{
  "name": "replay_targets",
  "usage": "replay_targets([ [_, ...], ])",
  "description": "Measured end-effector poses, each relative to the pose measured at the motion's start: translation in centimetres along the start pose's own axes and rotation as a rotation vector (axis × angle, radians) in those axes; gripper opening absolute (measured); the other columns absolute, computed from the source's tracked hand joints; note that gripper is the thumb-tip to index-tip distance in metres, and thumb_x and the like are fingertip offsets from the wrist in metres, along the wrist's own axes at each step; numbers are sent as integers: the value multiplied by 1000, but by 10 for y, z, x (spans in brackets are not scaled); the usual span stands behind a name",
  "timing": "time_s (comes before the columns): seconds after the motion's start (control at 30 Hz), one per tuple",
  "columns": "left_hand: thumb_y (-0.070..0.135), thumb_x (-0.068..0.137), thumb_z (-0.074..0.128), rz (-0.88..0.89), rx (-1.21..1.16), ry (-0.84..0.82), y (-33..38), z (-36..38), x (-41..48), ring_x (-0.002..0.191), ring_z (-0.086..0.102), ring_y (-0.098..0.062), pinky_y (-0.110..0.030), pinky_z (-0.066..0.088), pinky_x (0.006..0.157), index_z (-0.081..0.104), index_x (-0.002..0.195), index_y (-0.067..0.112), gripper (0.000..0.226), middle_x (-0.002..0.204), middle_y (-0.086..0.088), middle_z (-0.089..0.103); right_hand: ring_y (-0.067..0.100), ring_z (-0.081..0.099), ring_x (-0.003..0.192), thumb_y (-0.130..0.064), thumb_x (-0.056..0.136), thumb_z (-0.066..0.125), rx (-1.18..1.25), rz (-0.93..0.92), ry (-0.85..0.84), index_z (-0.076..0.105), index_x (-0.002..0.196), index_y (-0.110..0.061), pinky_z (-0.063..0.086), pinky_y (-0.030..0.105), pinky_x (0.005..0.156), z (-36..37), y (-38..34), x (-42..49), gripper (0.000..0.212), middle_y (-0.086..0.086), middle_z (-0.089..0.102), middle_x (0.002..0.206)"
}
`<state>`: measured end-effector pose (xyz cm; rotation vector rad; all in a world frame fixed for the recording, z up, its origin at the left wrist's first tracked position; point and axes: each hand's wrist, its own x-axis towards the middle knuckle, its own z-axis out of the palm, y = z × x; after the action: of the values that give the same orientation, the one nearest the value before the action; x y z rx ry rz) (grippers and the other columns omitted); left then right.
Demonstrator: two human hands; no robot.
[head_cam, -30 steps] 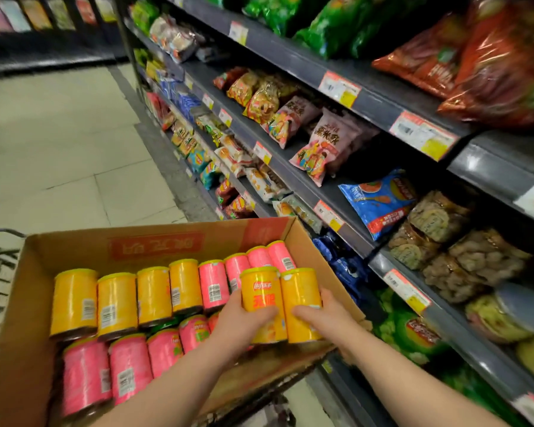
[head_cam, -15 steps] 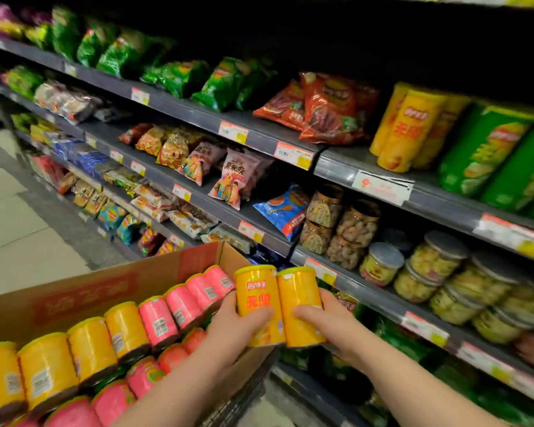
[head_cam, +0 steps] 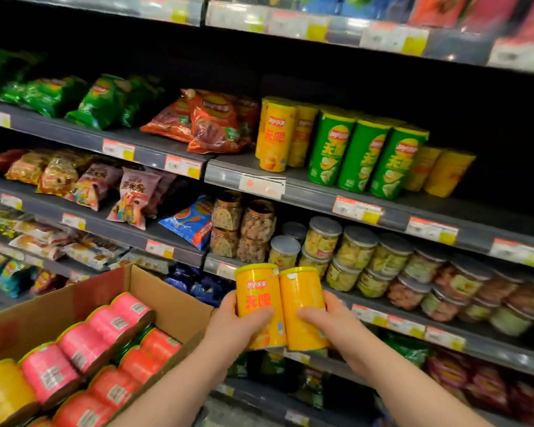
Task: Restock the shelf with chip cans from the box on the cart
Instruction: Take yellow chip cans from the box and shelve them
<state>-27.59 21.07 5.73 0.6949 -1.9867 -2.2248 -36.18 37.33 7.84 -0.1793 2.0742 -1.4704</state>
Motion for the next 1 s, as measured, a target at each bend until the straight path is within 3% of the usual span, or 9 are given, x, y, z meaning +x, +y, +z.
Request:
replay_targets([
  [0.1,31,82,71,6,4,-47,5,45,0,97,63,-15,-32,50,79,44,117,32,45,109,6,61,14,64,97,-29,85,68,29,2,61,41,125,-29,54,32,79,-44,12,-14,48,-6,62,112],
  [0.2,30,83,70,10,4,-111,12,96,-4,93,63,-13,-25,48,67,47,106,35,33,105,7,62,15,64,99,-33,85,67,43,1,109,41,124,-31,54,36,85,-93,23,-31,47,-6,62,114],
  [0.3,31,81,72,19,20,-161,18,147,-7,92,65,-13,-26,51,69,51,105,34,33,103,7,65,14,66,95,-32,83,70,72,-17,153,45,118,-31,55,33,81,-141,30,-50,42,-6,64,109],
  [0.43,34,79,75,50,55,-220,24,210,-11,94,66,-15,-29,53,77,51,117,32,45,107,4,66,16,67,98,-37,74,73,77,-46,205,51,121,-31,55,41,88,-200,39,-69,52,-4,67,111],
  [0.53,28,82,71,66,51,-234,28,251,-14,92,65,-13,-25,51,70,48,103,36,32,104,6,65,16,68,98,-45,62,75,91,-61,216,51,123,-31,54,43,91,-239,47,-80,66,-5,69,110],
  [0.6,28,83,70,75,58,-235,29,274,-15,91,64,-12,-22,49,66,47,100,37,30,103,6,64,15,68,98,-41,72,73,80,-66,213,48,126,-31,53,42,91,-261,52,-86,61,-5,68,112],
  [0.7,31,82,70,90,80,-237,31,303,-16,93,64,-13,-23,48,66,46,117,33,42,107,6,63,15,67,100,-31,84,68,85,-72,209,46,128,-29,53,40,90,-292,61,-87,50,-5,67,113],
  [0.87,34,81,71,97,69,-244,39,331,-15,96,64,-12,-24,50,70,43,124,33,51,111,8,63,16,66,100,-31,84,67,88,-102,189,45,126,-32,53,41,91,-325,62,-83,47,-6,66,112],
  [1.0,32,81,71,152,85,-209,54,335,-5,91,66,-9,-21,50,67,48,117,36,43,106,9,66,18,66,101,-31,82,71,120,-136,195,45,129,-29,53,43,90,-337,57,-66,54,-3,65,115],
])
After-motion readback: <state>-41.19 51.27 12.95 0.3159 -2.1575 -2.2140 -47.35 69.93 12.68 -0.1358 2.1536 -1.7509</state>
